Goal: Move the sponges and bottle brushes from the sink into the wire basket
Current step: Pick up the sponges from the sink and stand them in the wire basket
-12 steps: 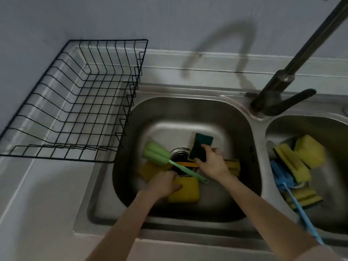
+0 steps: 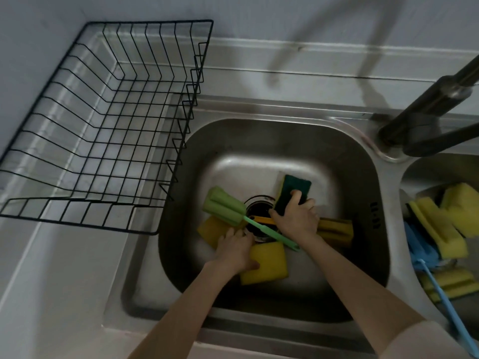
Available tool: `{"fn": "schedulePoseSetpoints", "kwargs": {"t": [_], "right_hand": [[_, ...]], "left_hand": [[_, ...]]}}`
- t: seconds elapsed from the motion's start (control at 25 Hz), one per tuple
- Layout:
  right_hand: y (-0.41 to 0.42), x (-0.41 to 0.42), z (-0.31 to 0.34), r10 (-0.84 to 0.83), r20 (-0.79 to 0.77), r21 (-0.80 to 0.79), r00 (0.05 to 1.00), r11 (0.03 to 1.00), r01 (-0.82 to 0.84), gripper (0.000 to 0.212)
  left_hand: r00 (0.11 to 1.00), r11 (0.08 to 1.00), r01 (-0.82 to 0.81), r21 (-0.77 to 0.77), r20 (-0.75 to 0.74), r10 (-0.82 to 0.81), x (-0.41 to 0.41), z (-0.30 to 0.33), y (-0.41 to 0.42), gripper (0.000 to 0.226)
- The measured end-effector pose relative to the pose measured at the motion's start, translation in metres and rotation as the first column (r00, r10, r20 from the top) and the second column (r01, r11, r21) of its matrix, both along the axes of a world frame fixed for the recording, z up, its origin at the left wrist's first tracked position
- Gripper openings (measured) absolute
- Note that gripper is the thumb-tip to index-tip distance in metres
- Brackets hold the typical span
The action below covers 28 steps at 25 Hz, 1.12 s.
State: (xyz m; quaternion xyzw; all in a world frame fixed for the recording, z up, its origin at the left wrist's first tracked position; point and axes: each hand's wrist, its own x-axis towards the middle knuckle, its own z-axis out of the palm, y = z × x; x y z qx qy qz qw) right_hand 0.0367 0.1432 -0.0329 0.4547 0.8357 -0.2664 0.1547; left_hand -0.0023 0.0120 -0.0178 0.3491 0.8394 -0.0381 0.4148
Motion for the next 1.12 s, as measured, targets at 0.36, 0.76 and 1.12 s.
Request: {"fn": "schedulePoseSetpoints", "kwargs": {"t": [0.36, 0.76, 1.12], "right_hand": [[0.012, -0.002, 0.024, -0.268, -0.195, -0.247, 0.943, 0.944, 0.217, 0.062], [0.020, 0.023, 0.143, -0.168, -0.580, -0.269, 0.797, 0.963, 0.008, 0.055], [-0.029, -0.010, 0.213, -0.016, -0.769, -0.149, 0.640, 0.976, -0.156, 0.047]], "left_hand": [[0.963, 0.951, -0.238, 0.199, 0.175, 0.205, -0.003, 0.024, -0.004, 0.059], [0.979, 0.785, -0.169, 0.596, 0.008, 0.204, 0.000, 0.132, -0.019, 0.063], [0.853, 0.427, -0.241, 0.871, -0.020, 0.522, -0.017, 0.201, -0.095, 0.063]]}}
